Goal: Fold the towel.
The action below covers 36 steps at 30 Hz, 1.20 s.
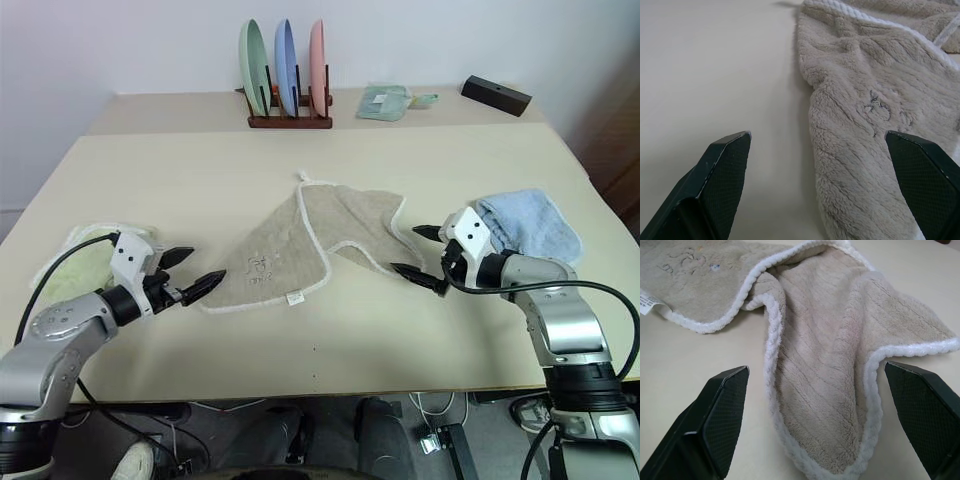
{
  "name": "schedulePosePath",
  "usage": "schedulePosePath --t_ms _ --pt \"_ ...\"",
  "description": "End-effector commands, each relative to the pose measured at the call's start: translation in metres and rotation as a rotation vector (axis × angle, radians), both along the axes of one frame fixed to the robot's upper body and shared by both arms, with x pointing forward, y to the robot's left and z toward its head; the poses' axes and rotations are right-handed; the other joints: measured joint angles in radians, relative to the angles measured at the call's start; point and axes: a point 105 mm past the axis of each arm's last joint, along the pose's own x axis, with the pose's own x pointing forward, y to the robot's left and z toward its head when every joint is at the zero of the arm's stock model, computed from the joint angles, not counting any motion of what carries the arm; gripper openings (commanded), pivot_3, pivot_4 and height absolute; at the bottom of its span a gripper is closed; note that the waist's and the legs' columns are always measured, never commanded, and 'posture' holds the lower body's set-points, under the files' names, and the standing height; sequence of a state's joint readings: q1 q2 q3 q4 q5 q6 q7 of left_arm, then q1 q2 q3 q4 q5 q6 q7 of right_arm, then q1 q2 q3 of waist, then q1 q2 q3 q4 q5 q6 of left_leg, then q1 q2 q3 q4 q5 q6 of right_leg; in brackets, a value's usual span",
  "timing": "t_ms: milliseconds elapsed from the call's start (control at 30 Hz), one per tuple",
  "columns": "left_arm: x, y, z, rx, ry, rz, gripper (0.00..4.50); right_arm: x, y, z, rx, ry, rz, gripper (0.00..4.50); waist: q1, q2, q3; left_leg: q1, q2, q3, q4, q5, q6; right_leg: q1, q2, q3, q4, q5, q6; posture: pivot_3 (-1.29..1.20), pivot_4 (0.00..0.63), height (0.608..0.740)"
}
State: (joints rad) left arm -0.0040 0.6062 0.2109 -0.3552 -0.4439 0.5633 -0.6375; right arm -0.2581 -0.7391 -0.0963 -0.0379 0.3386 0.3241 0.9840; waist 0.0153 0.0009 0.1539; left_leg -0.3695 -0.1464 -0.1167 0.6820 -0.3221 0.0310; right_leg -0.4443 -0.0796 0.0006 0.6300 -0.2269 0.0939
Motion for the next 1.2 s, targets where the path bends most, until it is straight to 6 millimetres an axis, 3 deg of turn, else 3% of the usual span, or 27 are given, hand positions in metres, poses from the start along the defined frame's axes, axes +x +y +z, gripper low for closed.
schedulePosePath --t_ms 33,433,533,633,733,900,1000,1200 --pt "0.001 -0.005 0.007 0.005 -0.038 -0.009 4.43 0.001 0.003 0.019 -0.004 -0.067 0.01 4.44 0.0 0.0 0.0 0.0 0.0 0.0 0.0 0.0 0.0 0.0 0.0 0.0 0.0 0.0 0.0 0.0 0.15 0.74" --pt "0.001 -0.006 0.009 0.004 -0.051 -0.014 4.43 0.008 0.012 0.02 -0.005 -0.081 0.019 4.44 0.0 0.0 0.0 0.0 0.0 0.0 0.0 0.0 0.0 0.0 0.0 0.0 0.0 0.0 0.0 0.0 0.15 0.74" --pt "0.003 -0.019 0.013 0.008 -0.068 -0.055 4.43 0.011 0.015 0.021 0.007 -0.092 0.022 4.44 0.001 0.0 0.0 0.0 0.0 0.0 0.0 0.0 0.0 0.0 0.0 0.0 0.0 0.0 0.0 0.0 0.15 0.74" --pt "0.003 -0.038 0.016 0.016 -0.083 -0.127 4.43 0.01 0.016 0.019 0.032 -0.071 0.03 4.44 0.002 0.0 0.0 0.0 0.0 0.0 0.0 0.0 0.0 0.0 0.0 0.0 0.0 0.0 0.0 0.0 0.15 0.74" --pt "0.0 -0.073 0.022 -0.05 -0.071 -0.25 4.43 0.007 0.017 0.013 0.058 -0.023 0.046 4.44 0.002 0.0 0.0 0.0 0.0 0.0 0.0 0.0 0.0 0.0 0.0 0.0 0.0 0.0 0.0 0.0 0.15 0.74" --pt "-0.001 -0.131 0.011 0.058 -0.005 -0.411 4.43 0.011 0.016 0.021 0.059 -0.101 -0.006 4.44 0.0 0.0 0.0 0.0 0.0 0.0 0.0 0.0 0.0 0.0 0.0 0.0 0.0 0.0 0.0 0.0 0.15 0.74" --pt "0.003 -0.149 -0.002 0.135 0.047 -0.418 4.43 0.007 0.019 0.014 0.049 -0.09 -0.009 4.44 -0.001 0.0 0.0 0.0 0.0 0.0 0.0 0.0 0.0 0.0 0.0 0.0 0.0 0.0 0.0 0.0 0.15 0.74" --pt "0.012 -0.155 -0.025 0.268 0.148 -0.322 4.43 0.009 0.027 0.011 0.059 -0.091 0.005 4.44 -0.001 0.0 0.0 0.0 0.0 0.0 0.0 0.0 0.0 0.0 0.0 0.0 0.001 0.0 0.0 0.0 0.15 0.74"
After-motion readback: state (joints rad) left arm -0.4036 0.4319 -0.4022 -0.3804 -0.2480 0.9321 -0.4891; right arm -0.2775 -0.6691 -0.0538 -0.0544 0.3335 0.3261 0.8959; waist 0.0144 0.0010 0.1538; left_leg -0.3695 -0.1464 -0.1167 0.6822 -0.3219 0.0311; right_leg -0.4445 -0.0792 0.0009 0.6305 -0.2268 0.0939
